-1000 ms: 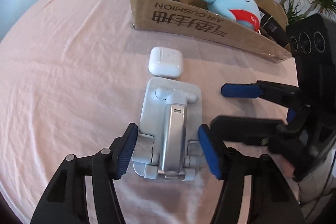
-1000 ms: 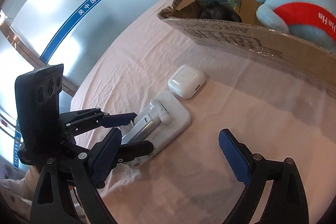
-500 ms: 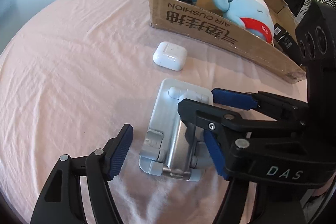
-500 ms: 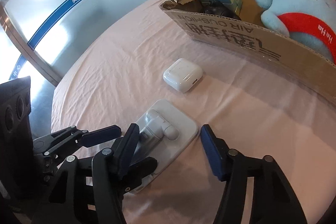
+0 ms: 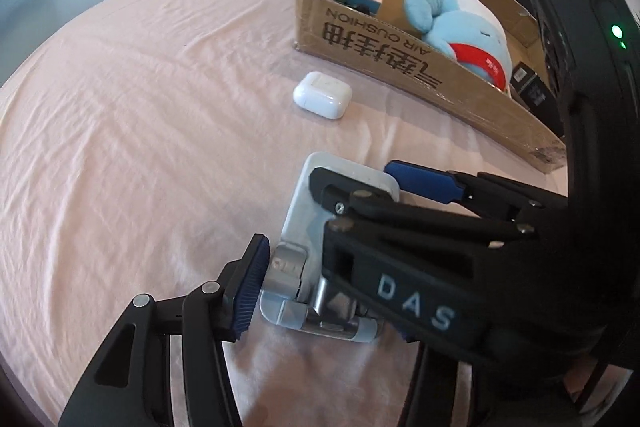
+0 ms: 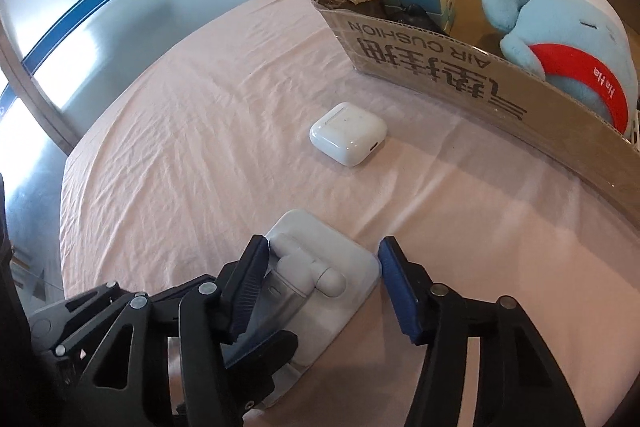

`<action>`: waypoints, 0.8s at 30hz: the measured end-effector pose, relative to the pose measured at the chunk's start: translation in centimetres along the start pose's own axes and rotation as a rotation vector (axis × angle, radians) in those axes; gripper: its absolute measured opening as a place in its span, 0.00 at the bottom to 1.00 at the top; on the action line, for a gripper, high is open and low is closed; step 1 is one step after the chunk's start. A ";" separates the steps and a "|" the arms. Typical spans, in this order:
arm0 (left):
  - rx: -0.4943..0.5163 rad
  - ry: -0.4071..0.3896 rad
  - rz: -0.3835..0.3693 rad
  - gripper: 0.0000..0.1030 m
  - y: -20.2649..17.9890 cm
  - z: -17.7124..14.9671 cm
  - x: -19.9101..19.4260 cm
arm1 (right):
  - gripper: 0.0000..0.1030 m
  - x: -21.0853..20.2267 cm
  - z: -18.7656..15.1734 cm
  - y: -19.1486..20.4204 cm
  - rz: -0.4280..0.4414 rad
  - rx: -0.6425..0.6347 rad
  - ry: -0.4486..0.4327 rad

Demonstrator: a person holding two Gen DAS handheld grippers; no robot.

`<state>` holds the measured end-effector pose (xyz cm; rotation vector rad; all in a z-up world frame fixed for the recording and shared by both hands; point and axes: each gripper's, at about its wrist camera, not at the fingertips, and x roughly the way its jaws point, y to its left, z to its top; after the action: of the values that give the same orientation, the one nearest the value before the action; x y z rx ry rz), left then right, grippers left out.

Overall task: Organize objects
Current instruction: 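Close the right tool on the grey phone stand and lift it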

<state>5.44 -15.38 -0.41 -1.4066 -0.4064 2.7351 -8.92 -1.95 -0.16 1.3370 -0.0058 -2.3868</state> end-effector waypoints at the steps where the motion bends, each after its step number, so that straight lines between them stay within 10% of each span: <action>1: 0.005 -0.001 -0.006 0.50 0.1 0.0 0.0 | 0.53 -0.1 0.0 0.0 -0.010 0.012 0.007; 24: 0.083 -0.009 -0.087 0.44 0.6 -0.2 -0.1 | 0.54 -1.1 -0.4 0.6 -0.092 0.086 0.051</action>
<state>5.70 -15.92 -0.55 -1.3249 -0.3414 2.6571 -7.85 -1.98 0.65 1.4665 -0.0336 -2.4530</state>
